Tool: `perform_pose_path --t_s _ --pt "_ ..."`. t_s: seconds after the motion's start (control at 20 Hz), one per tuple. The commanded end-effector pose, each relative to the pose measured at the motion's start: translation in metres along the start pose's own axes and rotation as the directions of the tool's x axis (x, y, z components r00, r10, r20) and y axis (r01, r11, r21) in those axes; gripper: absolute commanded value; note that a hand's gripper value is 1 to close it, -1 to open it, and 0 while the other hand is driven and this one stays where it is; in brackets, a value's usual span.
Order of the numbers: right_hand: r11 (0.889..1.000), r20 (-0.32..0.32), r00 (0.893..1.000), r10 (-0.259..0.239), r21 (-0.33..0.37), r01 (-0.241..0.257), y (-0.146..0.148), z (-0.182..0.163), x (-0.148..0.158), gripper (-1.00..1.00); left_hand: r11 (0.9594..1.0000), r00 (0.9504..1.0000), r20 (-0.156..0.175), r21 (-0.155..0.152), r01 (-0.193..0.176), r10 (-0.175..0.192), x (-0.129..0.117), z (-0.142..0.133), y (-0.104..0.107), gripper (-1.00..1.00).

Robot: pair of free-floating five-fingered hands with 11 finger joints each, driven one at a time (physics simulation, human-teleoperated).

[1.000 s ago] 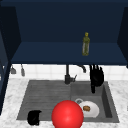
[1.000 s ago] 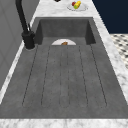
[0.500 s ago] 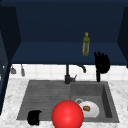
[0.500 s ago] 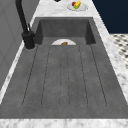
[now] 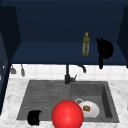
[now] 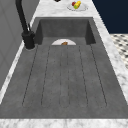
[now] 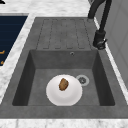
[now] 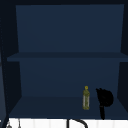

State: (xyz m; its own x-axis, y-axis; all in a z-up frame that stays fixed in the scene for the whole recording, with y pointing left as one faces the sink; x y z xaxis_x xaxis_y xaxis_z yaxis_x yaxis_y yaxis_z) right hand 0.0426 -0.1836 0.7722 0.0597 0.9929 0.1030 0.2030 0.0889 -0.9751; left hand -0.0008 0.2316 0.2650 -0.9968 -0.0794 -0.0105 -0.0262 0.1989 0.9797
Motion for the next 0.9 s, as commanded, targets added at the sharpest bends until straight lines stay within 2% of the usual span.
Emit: perform_pose_path --t_s 0.0,0.4,0.75,0.85 --pt "0.999 0.008 1.000 0.001 0.039 -0.001 -0.021 -0.026 0.006 -1.00 1.0000 1.0000 0.000 0.000 0.000 0.000 0.000 0.000 0.000 0.00" --pt "0.998 0.011 1.000 0.005 0.070 -0.006 -0.062 -0.086 0.017 -1.00 1.0000 1.0000 0.000 0.000 0.000 0.000 0.000 0.000 0.000 0.00" --pt "0.991 0.011 1.000 0.006 0.131 -0.008 -0.079 -0.120 0.038 -1.00 1.0000 1.0000 0.000 0.000 0.000 0.000 0.000 0.000 0.000 0.00" --pt "0.985 -0.005 1.000 0.013 0.170 -0.012 -0.077 -0.126 0.048 -1.00 1.0000 1.0000 0.000 0.000 0.000 0.000 0.000 0.000 0.000 0.00"
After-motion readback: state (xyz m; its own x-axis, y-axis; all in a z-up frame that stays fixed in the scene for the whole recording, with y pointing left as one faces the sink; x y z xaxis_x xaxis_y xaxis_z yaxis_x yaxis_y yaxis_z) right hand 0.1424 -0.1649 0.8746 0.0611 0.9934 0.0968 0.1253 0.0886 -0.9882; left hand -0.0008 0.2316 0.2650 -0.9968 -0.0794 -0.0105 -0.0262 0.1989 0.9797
